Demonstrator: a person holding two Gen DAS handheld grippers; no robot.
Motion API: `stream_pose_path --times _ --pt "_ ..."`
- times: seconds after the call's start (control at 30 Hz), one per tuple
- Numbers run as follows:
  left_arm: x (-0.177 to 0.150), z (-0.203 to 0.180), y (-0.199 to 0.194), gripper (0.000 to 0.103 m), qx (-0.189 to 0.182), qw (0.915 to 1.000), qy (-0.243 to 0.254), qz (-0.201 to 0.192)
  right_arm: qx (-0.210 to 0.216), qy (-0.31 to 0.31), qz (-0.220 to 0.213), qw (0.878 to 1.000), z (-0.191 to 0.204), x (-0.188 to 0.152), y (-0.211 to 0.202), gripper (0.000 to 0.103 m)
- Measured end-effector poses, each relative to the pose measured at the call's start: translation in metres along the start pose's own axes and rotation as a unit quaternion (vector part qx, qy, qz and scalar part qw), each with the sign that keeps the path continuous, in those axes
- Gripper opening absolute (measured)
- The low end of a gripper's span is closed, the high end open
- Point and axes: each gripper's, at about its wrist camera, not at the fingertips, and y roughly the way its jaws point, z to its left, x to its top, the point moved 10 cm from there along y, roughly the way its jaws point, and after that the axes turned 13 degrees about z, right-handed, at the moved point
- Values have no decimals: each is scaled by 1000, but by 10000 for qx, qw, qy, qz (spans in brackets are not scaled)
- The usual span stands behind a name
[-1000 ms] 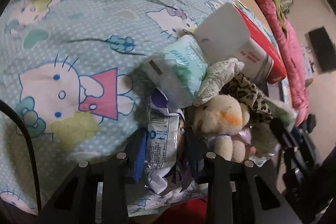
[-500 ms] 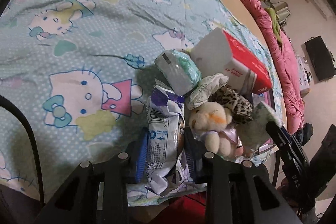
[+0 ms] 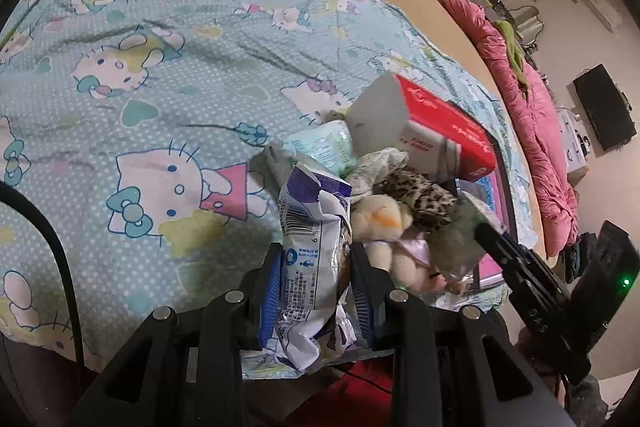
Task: Organize soft objects
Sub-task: 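Carry the snack packet in the left tool while the right tool carries its packet over the pink tray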
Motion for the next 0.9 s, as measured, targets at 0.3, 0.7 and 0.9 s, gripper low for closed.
stream_pose_path --times 0.3,0.7,0.9 --pt "6 -29 -29 33 -12 9991 267 -320 177 -2 -213 9996 0 6 -12 18" --pt "15 -88 -38 33 -69 9967 676 -449 132 337 -789 9962 -30 19 -64 18" --pt "16 -123 -28 33 -37 9943 995 -384 -31 629 -1018 9928 -62 16 -85 18"
